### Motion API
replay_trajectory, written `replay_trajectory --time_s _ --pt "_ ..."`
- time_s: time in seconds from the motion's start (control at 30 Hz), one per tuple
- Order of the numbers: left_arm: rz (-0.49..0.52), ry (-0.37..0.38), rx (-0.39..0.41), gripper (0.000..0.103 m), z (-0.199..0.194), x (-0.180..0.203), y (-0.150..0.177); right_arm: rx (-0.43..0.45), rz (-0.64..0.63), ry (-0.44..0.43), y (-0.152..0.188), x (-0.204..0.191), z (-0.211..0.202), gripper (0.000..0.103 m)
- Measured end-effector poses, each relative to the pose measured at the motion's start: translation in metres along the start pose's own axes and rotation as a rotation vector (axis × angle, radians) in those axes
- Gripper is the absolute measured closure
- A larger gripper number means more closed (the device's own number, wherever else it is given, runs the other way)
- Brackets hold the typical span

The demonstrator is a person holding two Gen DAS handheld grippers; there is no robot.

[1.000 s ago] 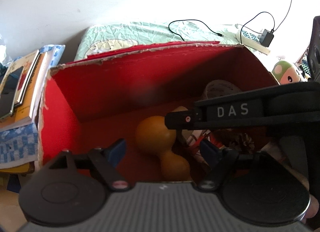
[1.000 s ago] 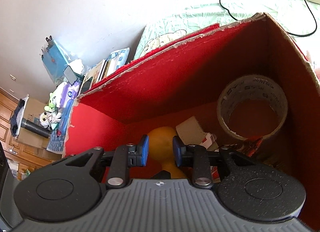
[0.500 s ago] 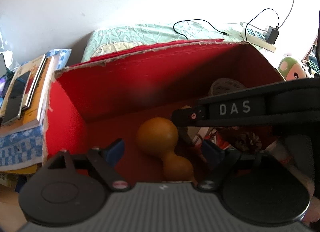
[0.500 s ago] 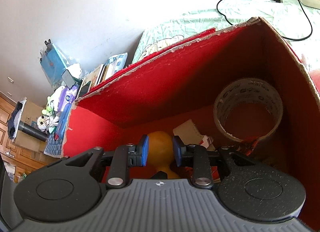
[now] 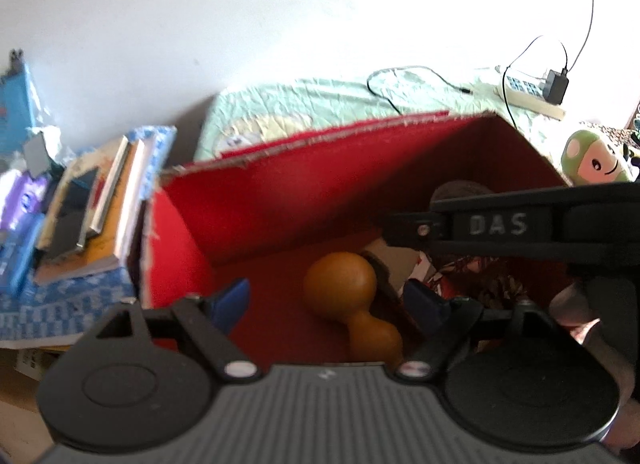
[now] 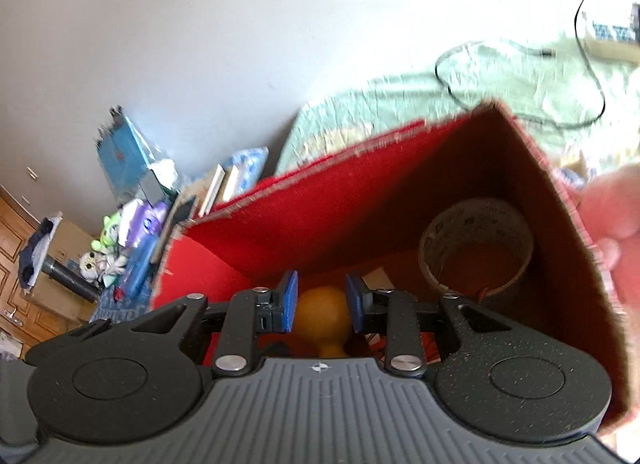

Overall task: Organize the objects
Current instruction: 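Move the right gripper back out to the red packaged box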

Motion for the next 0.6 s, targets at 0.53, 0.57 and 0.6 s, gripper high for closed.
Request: replay_trajectory --time_s 0.53,0.57,0.6 --pt "-0.140 -0.031 0.097 0.013 -0.074 -0.012 0.041 0.224 -0.158 -0.057 0.040 -0.005 -0.079 0.053" --pt "-0.149 -0.033 0.102 0.013 -0.076 -0.012 0.044 0.226 -0.164 -0.062 0.043 -0.004 -0.082 0.053" --pt "-0.156 -0.035 0.105 0.013 -0.079 -0.011 0.047 0.223 -0.170 -0.069 0.045 -0.002 -0.084 0.052"
Point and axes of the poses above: each gripper's, at about its wrist camera, not at the fingertips, and z roughly the way its jaws point, x to its right, y to its underside, the point moved 3 cm from there along z, roughly the way its jaws point, and after that the axes turned 15 degrees about -x, right-handed, at the moved point
